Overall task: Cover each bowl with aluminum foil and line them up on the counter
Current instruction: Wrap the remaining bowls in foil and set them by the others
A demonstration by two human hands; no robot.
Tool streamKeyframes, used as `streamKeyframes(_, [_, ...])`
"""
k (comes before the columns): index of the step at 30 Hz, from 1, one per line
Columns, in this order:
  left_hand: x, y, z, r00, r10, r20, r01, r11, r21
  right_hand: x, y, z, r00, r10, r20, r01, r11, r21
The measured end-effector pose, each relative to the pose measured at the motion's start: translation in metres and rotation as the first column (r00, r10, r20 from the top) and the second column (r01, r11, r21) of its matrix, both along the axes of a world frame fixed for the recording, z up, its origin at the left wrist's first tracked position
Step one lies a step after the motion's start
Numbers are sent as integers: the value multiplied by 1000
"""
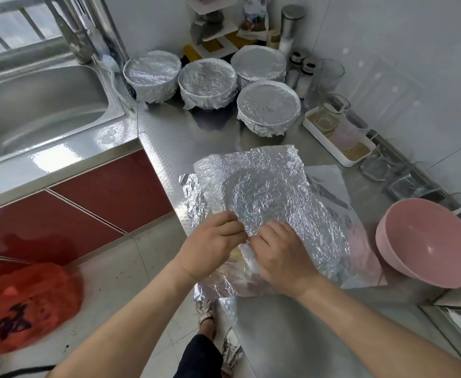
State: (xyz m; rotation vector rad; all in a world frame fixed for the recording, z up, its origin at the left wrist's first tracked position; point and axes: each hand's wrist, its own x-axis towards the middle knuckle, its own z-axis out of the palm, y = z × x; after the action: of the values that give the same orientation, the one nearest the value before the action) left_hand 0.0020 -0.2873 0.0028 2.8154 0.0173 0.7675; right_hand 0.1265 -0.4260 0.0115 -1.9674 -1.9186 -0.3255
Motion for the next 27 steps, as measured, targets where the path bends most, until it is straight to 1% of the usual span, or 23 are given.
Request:
streamKeyframes(2, [-8,5,4,1000,-8,-1,8,1000,14,-12,3,3,998,-58,-27,58,998,-3])
streamKeyframes(5, [-26,13,-2,998,4,-65,-2,1000,29,-34,9,-3,988,-137,-72,135,990,-36])
streamKeyframes(8, [-38,18,-13,987,47,-153,-48,999,-3,-46,15,-8,967,-207,-148,190,974,-123])
streamKeyframes(10, [-42,16,-13,976,91,-198,-106,992,-66,-47,14,-7,943,-242,-228,204,962,-181])
streamKeyframes(12, [-44,10,-4,969,149,-196,-181,970,-161,-41,7,-1,898,-253,-359,190,961,-202])
streamKeyframes(14, [-41,3,6,973,143,-180,-183,955,-232,-30,0,5,843,-242,-480,173,968,-184])
streamKeyframes(15, [-39,0,10,977,108,-184,-152,958,-245,-25,-3,7,836,-233,-497,161,970,-183])
streamKeyframes(18, [-33,-7,9,974,27,-225,-81,969,-233,-17,-7,5,877,-185,-442,99,972,-212])
streamKeyframes(21, [-31,-7,1,970,33,-241,-83,977,-197,-13,-8,-2,926,-152,-345,67,967,-246])
streamKeyframes(24, [-29,-8,0,974,32,-224,-68,986,-153,-14,-8,-3,966,-137,-218,81,965,-248])
streamKeyframes(27, [-27,-8,-2,979,36,-201,-56,994,-97,-20,-8,-1,983,-137,-120,105,965,-239])
